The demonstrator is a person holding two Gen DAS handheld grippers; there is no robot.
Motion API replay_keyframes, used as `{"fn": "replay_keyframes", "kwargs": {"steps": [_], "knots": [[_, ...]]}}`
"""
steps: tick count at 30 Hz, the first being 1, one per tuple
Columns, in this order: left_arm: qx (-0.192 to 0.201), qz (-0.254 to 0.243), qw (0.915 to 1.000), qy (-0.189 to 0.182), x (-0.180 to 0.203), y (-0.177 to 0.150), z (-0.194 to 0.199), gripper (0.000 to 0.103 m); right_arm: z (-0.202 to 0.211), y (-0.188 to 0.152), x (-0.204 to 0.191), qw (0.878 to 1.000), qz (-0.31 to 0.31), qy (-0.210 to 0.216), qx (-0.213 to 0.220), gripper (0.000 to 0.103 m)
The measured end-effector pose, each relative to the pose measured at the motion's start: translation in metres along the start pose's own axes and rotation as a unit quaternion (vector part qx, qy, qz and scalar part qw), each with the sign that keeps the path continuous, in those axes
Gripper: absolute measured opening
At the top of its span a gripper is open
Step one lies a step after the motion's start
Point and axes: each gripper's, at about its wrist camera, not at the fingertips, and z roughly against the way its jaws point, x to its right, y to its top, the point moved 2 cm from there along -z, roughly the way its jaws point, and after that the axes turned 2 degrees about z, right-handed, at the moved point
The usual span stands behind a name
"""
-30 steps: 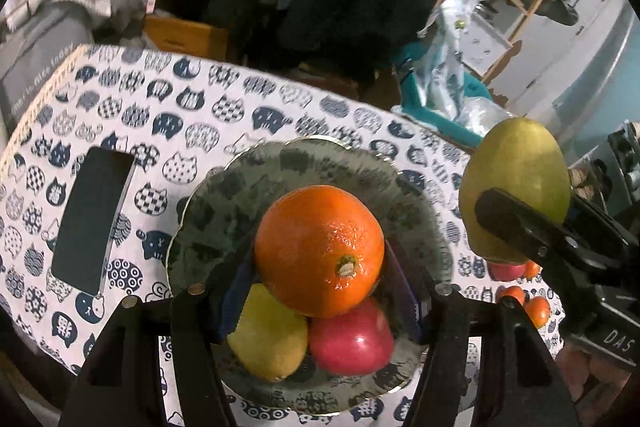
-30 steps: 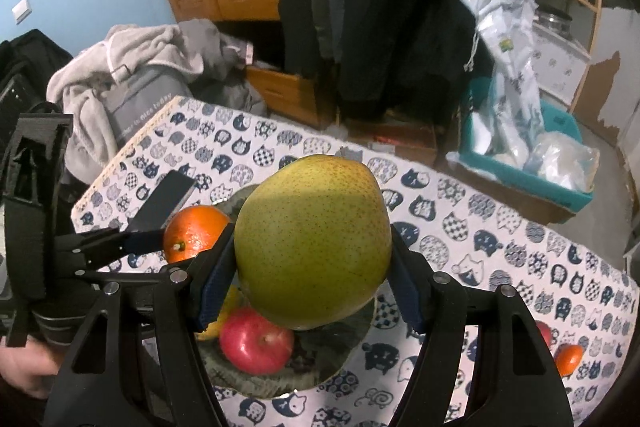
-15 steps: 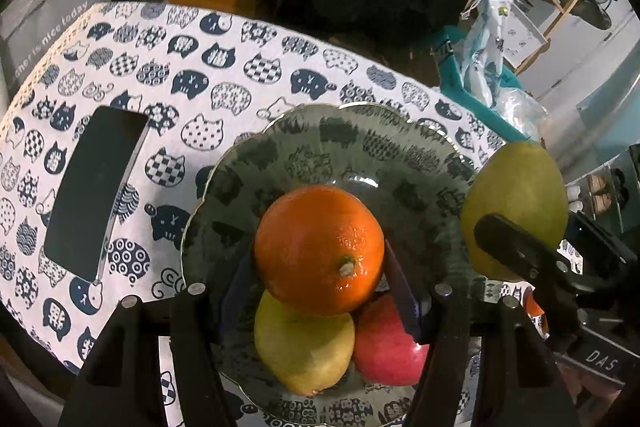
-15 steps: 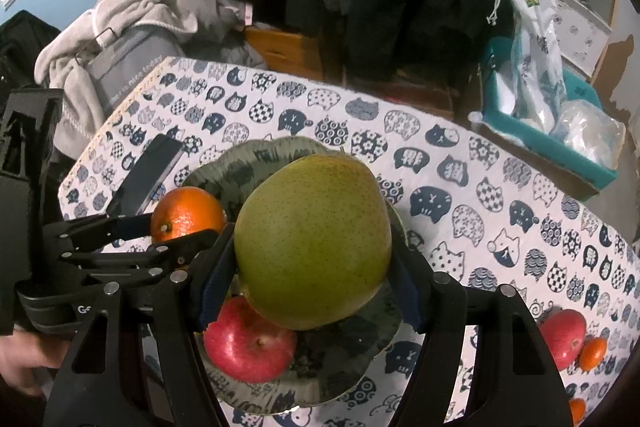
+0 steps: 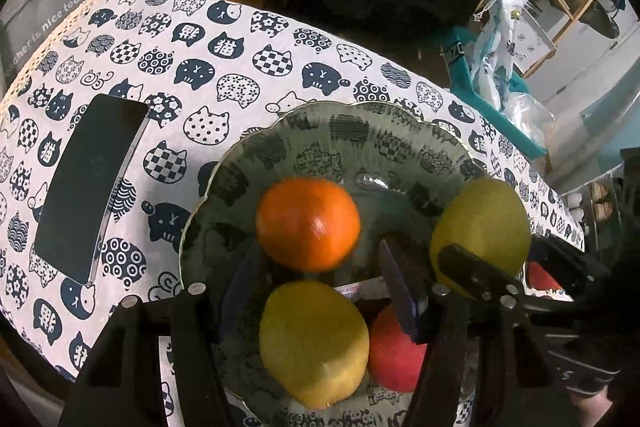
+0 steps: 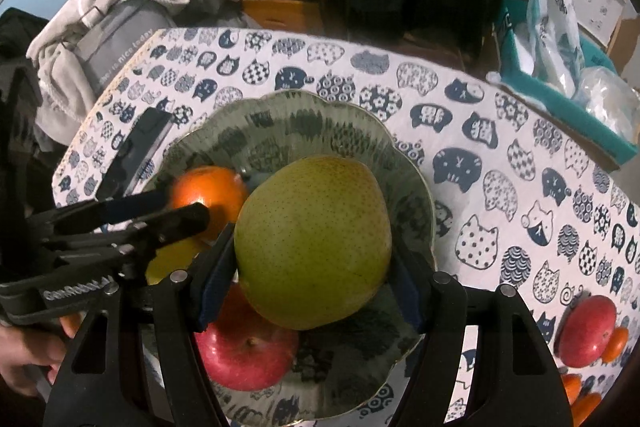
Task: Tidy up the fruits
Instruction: 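Lower the orange and green pear into the glass bowl and open both tools, then move both tools back over the remaining apple and oranges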
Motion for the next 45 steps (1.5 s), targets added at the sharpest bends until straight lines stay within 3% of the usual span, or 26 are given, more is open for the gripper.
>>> {"fn": "replay_keyframes", "kwargs": {"steps": [7, 20, 34, 38, 45], "knots": [[-0.004, 0.005, 1.0000, 0.001, -0.001, 0.000, -0.001, 0.063, -0.003, 0.000, 0.006, 1.000, -0.004, 0.006, 0.001, 0.064], [0.012, -0.002, 0.9998, -0.016, 0.015, -0.001, 0.020, 0.063, 0.018, 0.006, 0.011, 0.999, -0.024, 0.015, 0.024, 0.064], [0.061, -0.043, 0.9965, -0.038, 0.050, -0.001, 0.077, 0.065, 0.090, 0.017, 0.017, 0.994, -0.024, -0.032, 0.100, 0.065], [0.083, -0.060, 0.9939, -0.041, 0.062, -0.002, 0.097, 0.071, 0.113, 0.019, 0.019, 0.991, -0.024, -0.045, 0.122, 0.065], [0.104, -0.089, 0.9891, -0.056, 0.089, -0.007, 0.122, 0.073, 0.160, 0.017, 0.020, 0.984, -0.026, -0.058, 0.169, 0.074]]}}
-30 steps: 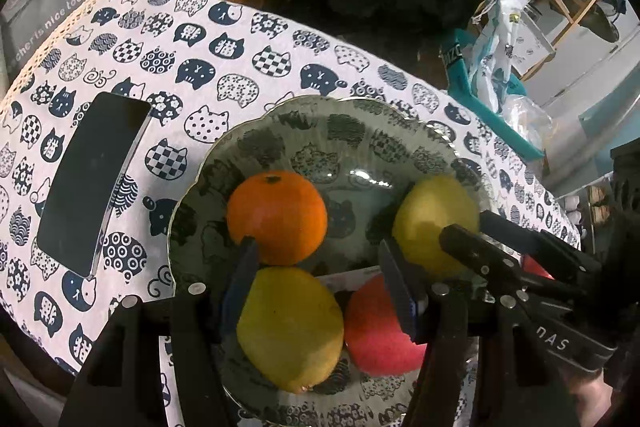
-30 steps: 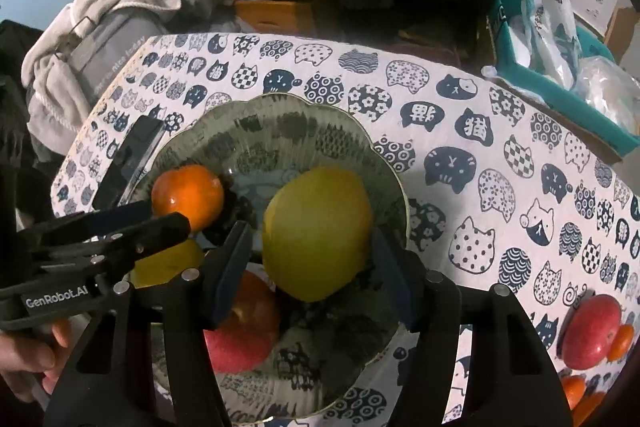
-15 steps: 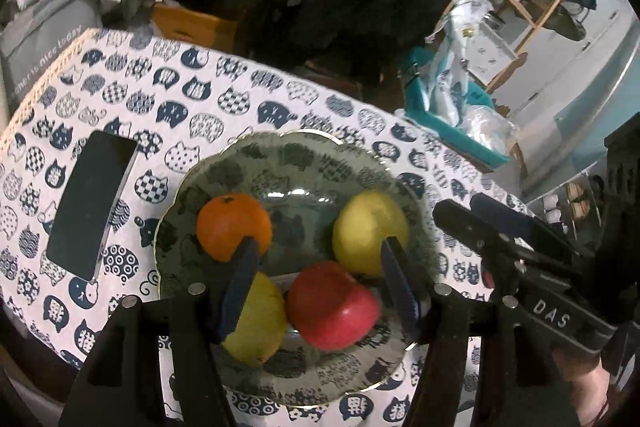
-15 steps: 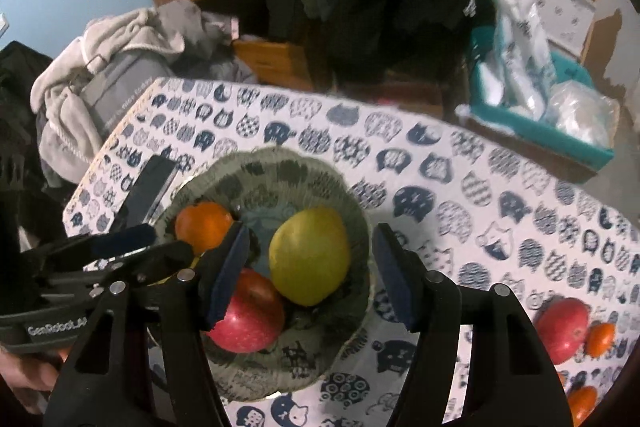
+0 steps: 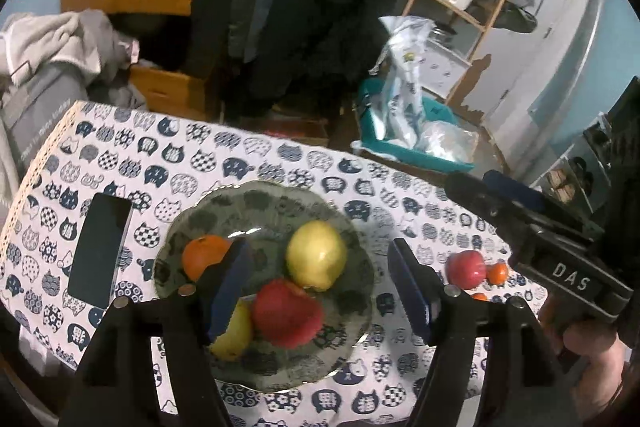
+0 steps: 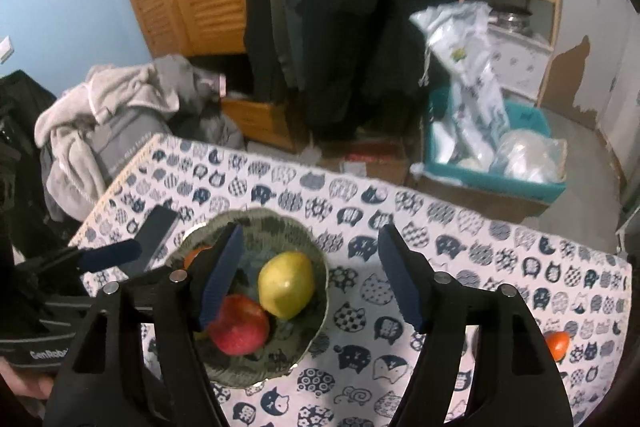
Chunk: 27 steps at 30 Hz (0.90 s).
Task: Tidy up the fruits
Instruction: 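Move both tools back over the remaining apple and oranges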
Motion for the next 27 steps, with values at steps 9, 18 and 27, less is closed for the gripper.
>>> {"fn": "replay_keyframes", "kwargs": {"steps": [9, 18, 27], "knots": [[0.026, -0.024, 0.9991, -0.022, 0.029, 0.005, 0.027, 0.080, 0.054, 0.005, 0.008, 0.999, 0.010, -0.019, 0.047, 0.081], [0.045, -0.056, 0.9970, -0.029, 0.055, 0.005, 0.042, 0.085, 0.088, -0.002, 0.019, 0.997, 0.020, -0.036, 0.070, 0.082], [0.037, -0.078, 0.9953, -0.045, 0.085, 0.000, 0.042, 0.085, 0.113, -0.013, 0.046, 0.996, 0.005, -0.053, 0.078, 0.083]]}}
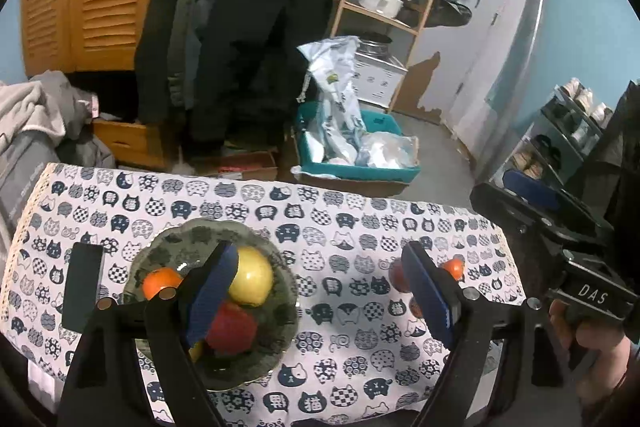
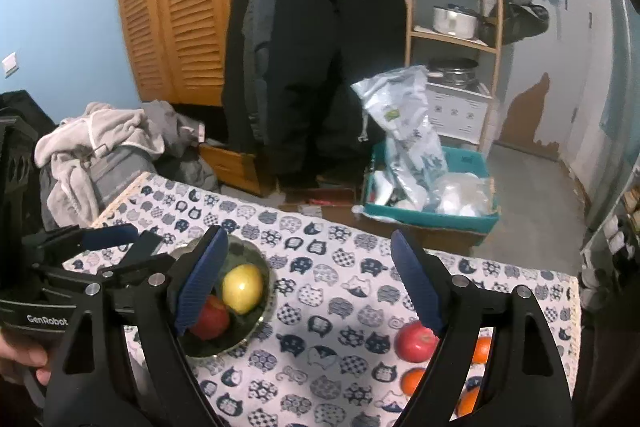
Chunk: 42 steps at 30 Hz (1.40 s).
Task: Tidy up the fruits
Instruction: 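Move both tools back over the remaining apple and oranges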
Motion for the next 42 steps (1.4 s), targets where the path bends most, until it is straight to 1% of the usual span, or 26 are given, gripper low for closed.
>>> {"fn": "replay_keyframes", "kwargs": {"steps": [11, 19, 28, 36, 42], "knots": [[-0.012, -0.038, 0.9989, -0.025, 0.048, -0.003, -0.009, 0.086, 0.024, -0.014, 0.037, 0.999, -0.020, -0.026, 0.005, 0.083], [-0.031, -0.058, 0.9971, -0.038, 0.077, -0.007, -0.022, 0.086, 0.038, -0.025, 0.067, 0.998, -0.033, -0.051, 0.006, 0.083], [-0.057, -0.081, 0.9935, -0.057, 0.112, -0.016, -0.039, 0.086, 0.049, -0.046, 0.104, 0.995, -0.055, -0.082, -0.005, 0.083], [-0.092, -0.084, 0.9894, -0.075, 0.136, -0.026, -0.059, 0.086, 0.059, -0.063, 0.131, 0.992, -0.073, -0.103, -0.015, 0.083], [-0.092, -0.095, 0.9878, -0.081, 0.155, -0.027, -0.062, 0.086, 0.066, -0.074, 0.149, 0.990, -0.085, -0.115, -0.017, 0.083]]}}
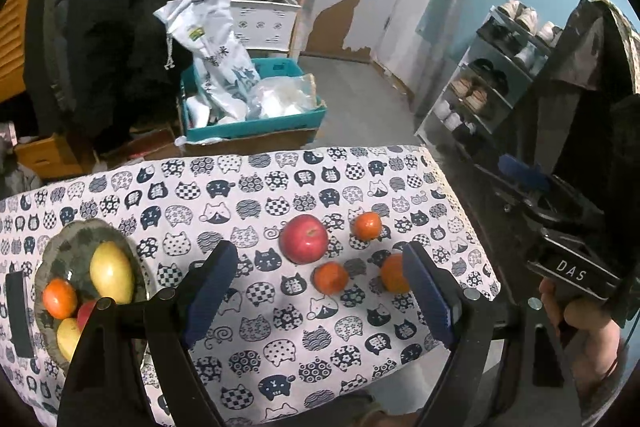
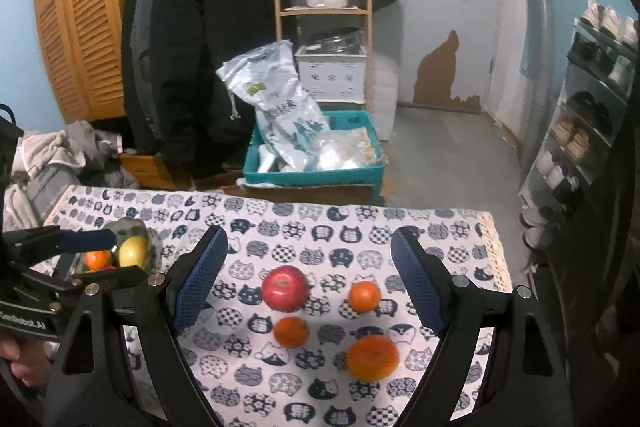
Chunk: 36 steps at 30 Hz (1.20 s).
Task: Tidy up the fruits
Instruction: 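Move both tools back over the remaining apple and oranges, then grasp a tangerine with the left tool while the right tool grasps the large orange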
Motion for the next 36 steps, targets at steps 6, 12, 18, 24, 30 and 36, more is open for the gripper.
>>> {"fn": "replay_keyframes", "kwargs": {"steps": [6, 12, 18, 24, 30, 36], "knots": [[-0.016, -0.013, 0.9998, 0.001, 0.014, -0.002, -0.018, 0.086, -0.003, -0.009, 0.019, 1.000, -0.010, -0.014, -0.012, 0.083], [-0.049, -0.019, 0.9986, 0.001, 0.024, -0.009, -0.048, 0.086, -0.010, -0.020, 0.039, 0.999, -0.022, -0.026, -0.031, 0.083], [-0.082, -0.011, 0.9965, 0.008, 0.023, -0.017, -0.077, 0.086, -0.026, -0.038, 0.055, 0.997, -0.026, -0.039, -0.065, 0.083], [-0.101, -0.001, 0.9947, 0.019, 0.020, -0.025, -0.098, 0.086, -0.045, -0.055, 0.066, 0.994, -0.028, -0.047, -0.098, 0.083], [-0.115, 0.006, 0.9929, 0.027, 0.014, -0.030, -0.117, 0.086, -0.077, -0.081, 0.076, 0.986, -0.056, -0.029, -0.157, 0.083], [-0.136, 0.015, 0.9900, 0.033, 0.007, -0.039, -0.140, 0.086, -0.109, -0.108, 0.081, 0.975, -0.073, -0.017, -0.211, 0.083]]}}
